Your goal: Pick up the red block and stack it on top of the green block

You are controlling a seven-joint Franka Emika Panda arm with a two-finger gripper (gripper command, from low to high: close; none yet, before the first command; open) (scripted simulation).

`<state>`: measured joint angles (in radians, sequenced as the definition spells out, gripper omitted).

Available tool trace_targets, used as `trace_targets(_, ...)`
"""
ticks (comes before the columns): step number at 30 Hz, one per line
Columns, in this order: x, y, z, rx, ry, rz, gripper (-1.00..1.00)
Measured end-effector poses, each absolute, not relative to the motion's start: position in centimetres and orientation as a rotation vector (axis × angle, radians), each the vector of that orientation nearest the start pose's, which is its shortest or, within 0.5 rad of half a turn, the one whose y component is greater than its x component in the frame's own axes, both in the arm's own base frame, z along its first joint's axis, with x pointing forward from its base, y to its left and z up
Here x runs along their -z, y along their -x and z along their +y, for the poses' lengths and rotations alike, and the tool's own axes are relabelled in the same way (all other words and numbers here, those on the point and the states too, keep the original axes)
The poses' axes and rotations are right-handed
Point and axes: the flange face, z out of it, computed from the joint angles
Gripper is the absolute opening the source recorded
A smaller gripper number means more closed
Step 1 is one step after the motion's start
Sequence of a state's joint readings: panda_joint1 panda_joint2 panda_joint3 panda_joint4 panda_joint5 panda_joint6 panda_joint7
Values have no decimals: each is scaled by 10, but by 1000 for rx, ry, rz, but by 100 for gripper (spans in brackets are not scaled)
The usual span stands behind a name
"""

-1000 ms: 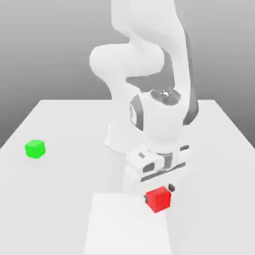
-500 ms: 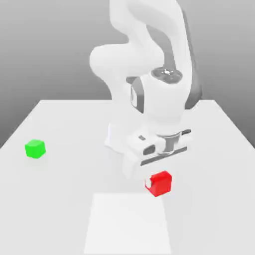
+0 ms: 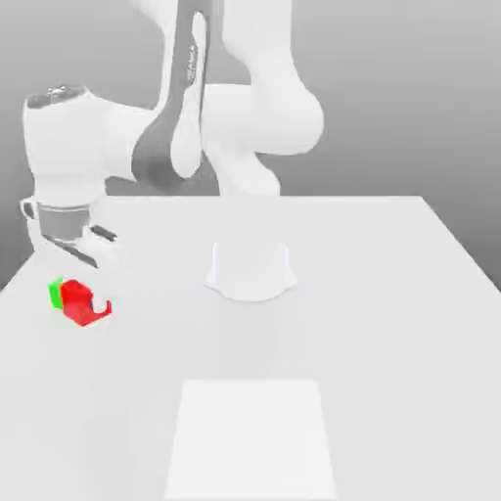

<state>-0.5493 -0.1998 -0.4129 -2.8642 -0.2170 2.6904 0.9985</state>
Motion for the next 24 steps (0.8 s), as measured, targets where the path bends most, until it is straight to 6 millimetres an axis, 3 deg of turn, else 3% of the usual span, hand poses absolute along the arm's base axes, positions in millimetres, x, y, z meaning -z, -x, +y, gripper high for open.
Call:
trace_targets(4, -248, -134, -328, 15, 1560, 2736, -100)
trace_targets(6, -247, -91, -341, 6, 1321, 2852, -100)
trace_targets(7, -245, -81, -344, 0, 1262, 2872, -100)
trace_targets(24, -184, -73, -347, -6, 1200, 2883, -100)
